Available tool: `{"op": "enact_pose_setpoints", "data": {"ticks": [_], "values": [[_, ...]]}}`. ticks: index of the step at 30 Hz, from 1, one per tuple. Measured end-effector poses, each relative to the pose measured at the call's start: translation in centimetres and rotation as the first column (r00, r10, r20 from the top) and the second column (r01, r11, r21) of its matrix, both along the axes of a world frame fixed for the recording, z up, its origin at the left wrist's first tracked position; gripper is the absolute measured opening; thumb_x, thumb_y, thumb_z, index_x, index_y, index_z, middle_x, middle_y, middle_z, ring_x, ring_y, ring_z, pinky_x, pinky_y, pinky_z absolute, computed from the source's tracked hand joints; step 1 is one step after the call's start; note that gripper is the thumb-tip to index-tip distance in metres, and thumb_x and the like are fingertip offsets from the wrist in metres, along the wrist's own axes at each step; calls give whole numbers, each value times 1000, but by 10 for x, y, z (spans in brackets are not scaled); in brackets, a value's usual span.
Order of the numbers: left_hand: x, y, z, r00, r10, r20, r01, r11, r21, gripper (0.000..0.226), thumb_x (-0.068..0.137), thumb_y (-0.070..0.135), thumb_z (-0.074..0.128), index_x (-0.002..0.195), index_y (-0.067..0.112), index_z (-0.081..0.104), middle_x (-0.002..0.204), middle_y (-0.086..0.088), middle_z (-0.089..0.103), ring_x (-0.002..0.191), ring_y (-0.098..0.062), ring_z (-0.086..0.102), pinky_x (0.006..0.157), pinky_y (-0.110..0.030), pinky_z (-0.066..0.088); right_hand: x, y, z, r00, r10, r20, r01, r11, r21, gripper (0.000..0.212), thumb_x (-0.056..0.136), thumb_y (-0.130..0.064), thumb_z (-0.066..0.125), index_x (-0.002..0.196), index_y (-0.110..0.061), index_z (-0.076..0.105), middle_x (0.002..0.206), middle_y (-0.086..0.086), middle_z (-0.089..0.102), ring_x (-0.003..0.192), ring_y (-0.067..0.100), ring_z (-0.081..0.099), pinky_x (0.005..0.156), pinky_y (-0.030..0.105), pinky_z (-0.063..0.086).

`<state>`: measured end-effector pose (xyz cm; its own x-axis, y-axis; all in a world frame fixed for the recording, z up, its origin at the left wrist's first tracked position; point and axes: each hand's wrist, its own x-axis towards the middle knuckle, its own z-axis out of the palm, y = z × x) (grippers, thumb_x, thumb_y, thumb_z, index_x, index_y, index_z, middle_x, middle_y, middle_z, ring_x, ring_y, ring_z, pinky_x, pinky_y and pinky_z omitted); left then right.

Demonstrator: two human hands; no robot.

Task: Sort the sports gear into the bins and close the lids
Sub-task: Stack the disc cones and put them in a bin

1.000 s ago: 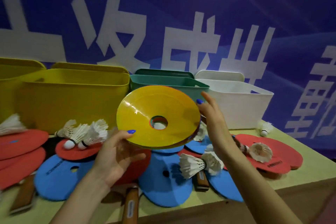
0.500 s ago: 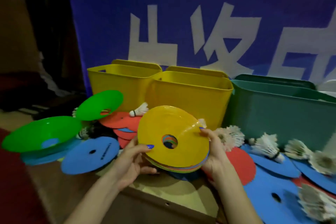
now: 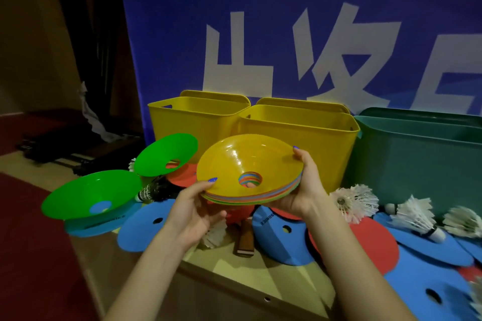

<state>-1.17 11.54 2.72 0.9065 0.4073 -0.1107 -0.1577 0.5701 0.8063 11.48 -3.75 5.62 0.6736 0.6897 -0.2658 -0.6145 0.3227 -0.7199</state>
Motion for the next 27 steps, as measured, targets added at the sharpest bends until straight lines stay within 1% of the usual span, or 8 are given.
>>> {"op": "enact_pose_setpoints", "data": {"ticks": [4, 9, 13, 15, 17, 21, 24, 27], "values": [[-4, 23, 4, 1000, 11, -29, -9, 998, 59, 17, 91, 14, 49, 106, 10, 57, 85, -8, 57, 73, -22, 58, 38, -24, 49, -5, 24, -20, 998, 3, -66, 3, 996, 88, 60, 79, -62, 48, 105, -11, 64, 100, 22, 68, 93, 37, 59, 91, 46, 43], [-10, 40, -10, 990, -61, -128, 82, 982, 169, 40, 78, 14, 67, 115, 10, 54, 93, -8, 60, 75, -22, 64, 43, -31, 54, -9, 38, -64, 987, -17, -162, 53, 974, 221, 46, 82, -52, 49, 107, -15, 62, 89, 19, 72, 89, 37, 60, 67, 45, 56], [-7, 40, -14, 987, -49, -154, 66, 992, 107, 28, 90, 22, 54, 113, 8, 56, 91, -8, 62, 61, -23, 67, 44, -28, 54, -11, 46, -73, 972, -20, -236, 90, 953, 290, 48, 80, -46, 48, 114, -14, 58, 107, 21, 63, 92, 40, 58, 74, 50, 53], [-8, 41, -12, 990, -52, -132, 69, 989, 129, 35, 84, 26, 57, 114, 7, 58, 97, -9, 65, 59, -25, 67, 44, -27, 54, -9, 46, -76, 961, -41, -272, 129, 941, 313, 48, 81, -47, 49, 116, -14, 57, 112, 22, 60, 95, 40, 57, 72, 52, 53], [-12, 43, -8, 993, -38, -109, 59, 979, 195, 43, 76, 27, 60, 116, 9, 58, 103, -9, 68, 67, -31, 69, 44, -27, 54, -7, 45, -83, 950, -75, -303, 178, 928, 328, 50, 81, -49, 49, 119, -17, 55, 114, 22, 59, 96, 40, 57, 69, 51, 55], [-29, 58, -3, 998, 63, -31, -53, 964, 262, 39, 82, 23, 59, 121, 16, 55, 114, -7, 69, 90, -37, 70, 49, -32, 57, -1, 44, -94, 934, -79, -349, 217, 901, 376, 60, 82, -54, 48, 130, -18, 48, 124, 24, 54, 99, 42, 56, 70, 54, 55], [-50, 74, -9, 973, 232, -2, -219, 922, 319, 23, 94, 17, 51, 115, 14, 59, 110, -6, 70, 82, -30, 72, 52, -34, 58, 2, 43, -95, 932, -78, -354, 218, 900, 377, 58, 84, -54, 46, 130, -19, 46, 125, 24, 52, 104, 41, 53, 75, 55, 50], [-80, 92, -20, 930, 367, -14, -343, 882, 322, 19, 95, 16, 49, 109, 13, 60, 101, -6, 73, 72, -23, 72, 50, -32, 57, 6, 45, -100, 935, -54, -349, 203, 891, 406, 62, 81, -51, 48, 134, -19, 44, 130, 24, 50, 112, 42, 51, 83, 55, 47]]}}
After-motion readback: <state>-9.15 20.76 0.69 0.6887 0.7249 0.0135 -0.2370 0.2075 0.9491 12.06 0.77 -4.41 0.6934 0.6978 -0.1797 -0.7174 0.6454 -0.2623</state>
